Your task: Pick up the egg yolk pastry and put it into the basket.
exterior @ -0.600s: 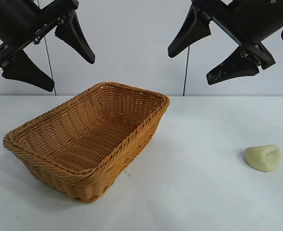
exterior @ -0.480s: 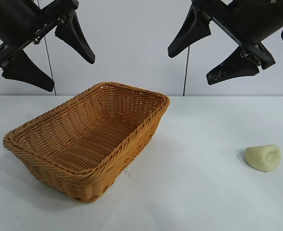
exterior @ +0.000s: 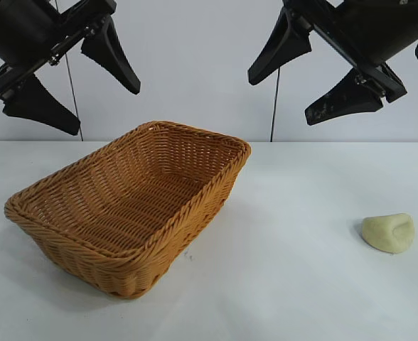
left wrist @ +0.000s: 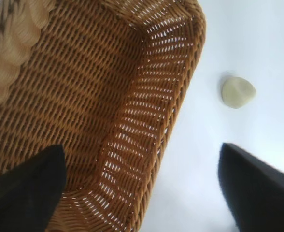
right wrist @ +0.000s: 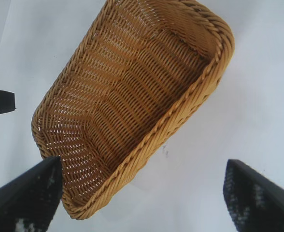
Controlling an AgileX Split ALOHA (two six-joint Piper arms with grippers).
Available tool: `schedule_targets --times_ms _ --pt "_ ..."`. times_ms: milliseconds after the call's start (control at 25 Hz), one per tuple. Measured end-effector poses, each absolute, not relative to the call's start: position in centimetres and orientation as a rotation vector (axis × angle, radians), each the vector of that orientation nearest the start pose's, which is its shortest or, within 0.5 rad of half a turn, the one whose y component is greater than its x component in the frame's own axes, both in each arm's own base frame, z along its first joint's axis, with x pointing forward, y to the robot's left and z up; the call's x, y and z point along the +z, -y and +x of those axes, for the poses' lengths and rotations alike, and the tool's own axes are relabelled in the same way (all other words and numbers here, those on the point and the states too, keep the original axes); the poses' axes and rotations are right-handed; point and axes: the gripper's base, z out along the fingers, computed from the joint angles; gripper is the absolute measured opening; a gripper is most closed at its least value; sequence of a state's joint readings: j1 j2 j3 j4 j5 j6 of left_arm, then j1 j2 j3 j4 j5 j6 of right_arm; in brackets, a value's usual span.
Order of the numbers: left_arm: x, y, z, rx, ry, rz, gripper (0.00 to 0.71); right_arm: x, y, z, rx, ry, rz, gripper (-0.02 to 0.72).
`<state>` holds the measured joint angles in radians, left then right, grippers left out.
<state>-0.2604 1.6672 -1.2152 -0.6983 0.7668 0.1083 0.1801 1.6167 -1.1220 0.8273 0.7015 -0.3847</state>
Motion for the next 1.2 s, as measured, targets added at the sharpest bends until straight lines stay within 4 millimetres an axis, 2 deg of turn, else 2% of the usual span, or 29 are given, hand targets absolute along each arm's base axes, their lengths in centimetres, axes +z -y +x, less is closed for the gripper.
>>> schedule_targets --times_ms 600,760,1000,1200 --pt "26.4 13.0 33.0 -0.847 -2.634 -0.057 0.662 26.0 -10.3 32.5 0.82 -2.524 -0.05 0.624" --pt "27.3 12.5 32.3 -0.811 -2.639 -0.083 0.662 26.0 -10.3 32.5 0.82 -2.524 -0.05 0.624" --pt "30.1 11.1 29.8 -0.725 -2.631 -0.198 0.662 26.0 -10.3 32.5 0.82 -2.524 -0.05 0.624" --pt "29.5 10.1 26.6 -0.748 -2.662 -0.479 0.662 26.0 -10.3 32.5 0.82 -2.524 -0.05 0.624"
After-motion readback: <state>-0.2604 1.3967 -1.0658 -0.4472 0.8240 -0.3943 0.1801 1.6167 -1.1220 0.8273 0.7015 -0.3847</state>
